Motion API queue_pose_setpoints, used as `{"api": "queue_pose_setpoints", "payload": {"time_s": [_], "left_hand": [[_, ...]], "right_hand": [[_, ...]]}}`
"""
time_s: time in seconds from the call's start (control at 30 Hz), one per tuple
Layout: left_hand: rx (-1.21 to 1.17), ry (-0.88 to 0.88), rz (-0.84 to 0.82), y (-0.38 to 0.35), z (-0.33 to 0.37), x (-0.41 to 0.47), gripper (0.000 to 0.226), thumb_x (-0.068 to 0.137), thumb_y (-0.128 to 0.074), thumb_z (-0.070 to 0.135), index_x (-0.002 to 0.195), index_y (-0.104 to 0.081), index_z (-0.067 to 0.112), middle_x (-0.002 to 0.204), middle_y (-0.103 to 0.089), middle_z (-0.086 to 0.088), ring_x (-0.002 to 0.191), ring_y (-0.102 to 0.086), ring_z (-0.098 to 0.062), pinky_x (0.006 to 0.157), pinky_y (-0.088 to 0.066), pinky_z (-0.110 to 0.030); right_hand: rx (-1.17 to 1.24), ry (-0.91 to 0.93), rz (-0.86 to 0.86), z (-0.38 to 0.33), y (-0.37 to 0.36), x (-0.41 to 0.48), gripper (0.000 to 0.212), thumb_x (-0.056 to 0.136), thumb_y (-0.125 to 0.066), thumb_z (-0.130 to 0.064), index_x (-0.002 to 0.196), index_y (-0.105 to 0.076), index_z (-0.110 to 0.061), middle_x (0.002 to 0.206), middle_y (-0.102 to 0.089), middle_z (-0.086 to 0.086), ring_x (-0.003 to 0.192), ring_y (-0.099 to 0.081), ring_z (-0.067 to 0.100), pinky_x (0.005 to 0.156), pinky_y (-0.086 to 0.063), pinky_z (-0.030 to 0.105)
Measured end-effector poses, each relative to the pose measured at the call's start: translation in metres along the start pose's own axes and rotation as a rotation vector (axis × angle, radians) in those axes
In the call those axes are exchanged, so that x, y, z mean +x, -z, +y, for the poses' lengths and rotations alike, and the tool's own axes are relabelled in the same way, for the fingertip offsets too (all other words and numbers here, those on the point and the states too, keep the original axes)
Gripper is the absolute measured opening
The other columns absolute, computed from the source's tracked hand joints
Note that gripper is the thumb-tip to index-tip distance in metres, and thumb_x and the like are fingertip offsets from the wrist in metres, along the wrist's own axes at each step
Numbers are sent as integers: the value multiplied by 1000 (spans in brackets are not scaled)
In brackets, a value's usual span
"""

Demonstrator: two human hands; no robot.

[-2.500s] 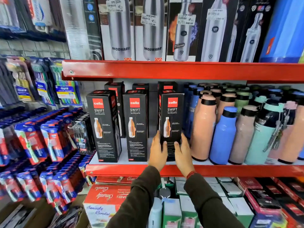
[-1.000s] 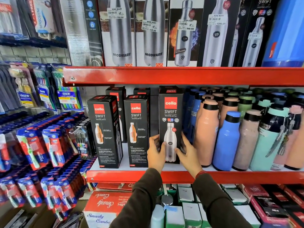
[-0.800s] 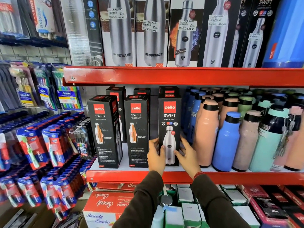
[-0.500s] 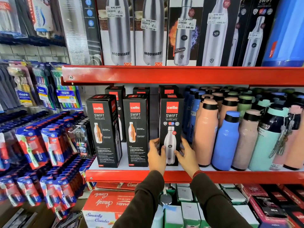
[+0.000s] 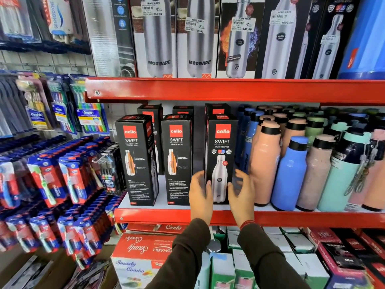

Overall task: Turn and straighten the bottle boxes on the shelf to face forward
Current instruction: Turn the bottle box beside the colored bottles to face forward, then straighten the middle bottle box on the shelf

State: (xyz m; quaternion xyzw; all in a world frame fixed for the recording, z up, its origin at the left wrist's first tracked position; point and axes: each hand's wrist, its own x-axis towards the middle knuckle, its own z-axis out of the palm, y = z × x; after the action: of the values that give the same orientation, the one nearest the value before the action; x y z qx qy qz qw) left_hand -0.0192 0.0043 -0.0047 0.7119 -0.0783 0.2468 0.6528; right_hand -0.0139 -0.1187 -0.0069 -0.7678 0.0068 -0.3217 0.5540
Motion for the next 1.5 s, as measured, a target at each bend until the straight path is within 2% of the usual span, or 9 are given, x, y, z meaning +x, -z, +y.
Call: {"api": "queue_pose_setpoints", "payload": {"time_s": [0.13, 0.23, 0.37, 0.57, 0.9, 1.03, 1.2, 1.33, 1.5], "left_hand": [[-22, -101, 81, 22, 11, -6, 26, 99, -54, 24, 125, -52, 30, 114, -60, 12, 101, -58, -6, 88, -49, -20], [52, -222, 195, 39, 14, -4, 27, 99, -54, 22, 126, -52, 26, 118, -56, 6, 113, -54, -12, 100, -41, -19], [176, -199, 299, 65, 8, 11, 41, 100, -51, 16, 141, -42, 17, 138, -44, 3, 131, -38, -10, 110, -19, -8], [145, 55, 42, 78, -13, 28, 54, 103, -43, 15, 154, -25, 8, 160, -32, -11, 150, -29, -24, 123, -22, -32], [9, 179, 76, 112, -19, 54, 42, 99, -57, 21, 140, -54, 11, 134, -65, -11, 116, -63, -12, 97, -44, -18], [-146, 155, 66, 112, -11, 56, 41, 93, -67, 21, 133, -62, 14, 125, -70, -4, 95, -65, 14, 92, -52, -14], [-201, 157, 107, 111, -1, 50, 44, 81, -80, 33, 122, -71, 20, 115, -75, 5, 107, -68, 3, 96, -54, -22], [-226, 106, 130, 107, 2, 44, 29, 93, -65, 36, 117, -73, 22, 108, -76, 8, 104, -70, 2, 96, -55, -26], [-101, 164, 110, 100, -9, 56, 43, 105, -36, 15, 148, -43, 12, 151, -48, -5, 143, -41, -18, 116, -28, -24]], "right_hand": [[-35, 193, 137, -25, -10, -21, 28, 91, -60, -10, 115, -58, -24, 102, -51, 0, 91, -53, 15, 84, -52, 40], [13, 234, 68, -39, -31, -34, 27, 92, -59, -11, 115, -59, -24, 99, -55, -5, 87, -56, 13, 77, -52, 30], [42, 139, -151, -46, -66, -46, 41, 98, -51, -10, 138, -53, -20, 130, -58, -8, 116, -59, 8, 101, -48, 22], [-34, -103, -393, -43, -87, -41, 55, 102, -40, -8, 154, -24, -12, 161, -31, 8, 150, -27, 20, 114, -17, 20], [-21, -128, -378, -54, -112, -35, 72, 89, -54, 5, 152, -28, -15, 145, -48, 8, 135, -45, 17, 109, -32, 24], [-28, -21, -332, -61, -107, -28, 90, 72, -74, -4, 149, -33, -22, 136, -51, -2, 126, -51, 14, 107, -42, 31], [22, -22, -277, -68, -106, -23, 101, 60, -91, -26, 144, -36, -28, 133, -58, -4, 124, -57, 11, 105, -48, 33], [38, -37, -217, -65, -108, -25, 103, 57, -93, -28, 142, -36, -26, 133, -60, -1, 125, -57, 16, 107, -49, 43], [49, -37, -213, -69, -108, -25, 112, 50, -87, -47, 145, -31, -24, 138, -55, 0, 130, -53, 17, 111, -46, 41]]}}
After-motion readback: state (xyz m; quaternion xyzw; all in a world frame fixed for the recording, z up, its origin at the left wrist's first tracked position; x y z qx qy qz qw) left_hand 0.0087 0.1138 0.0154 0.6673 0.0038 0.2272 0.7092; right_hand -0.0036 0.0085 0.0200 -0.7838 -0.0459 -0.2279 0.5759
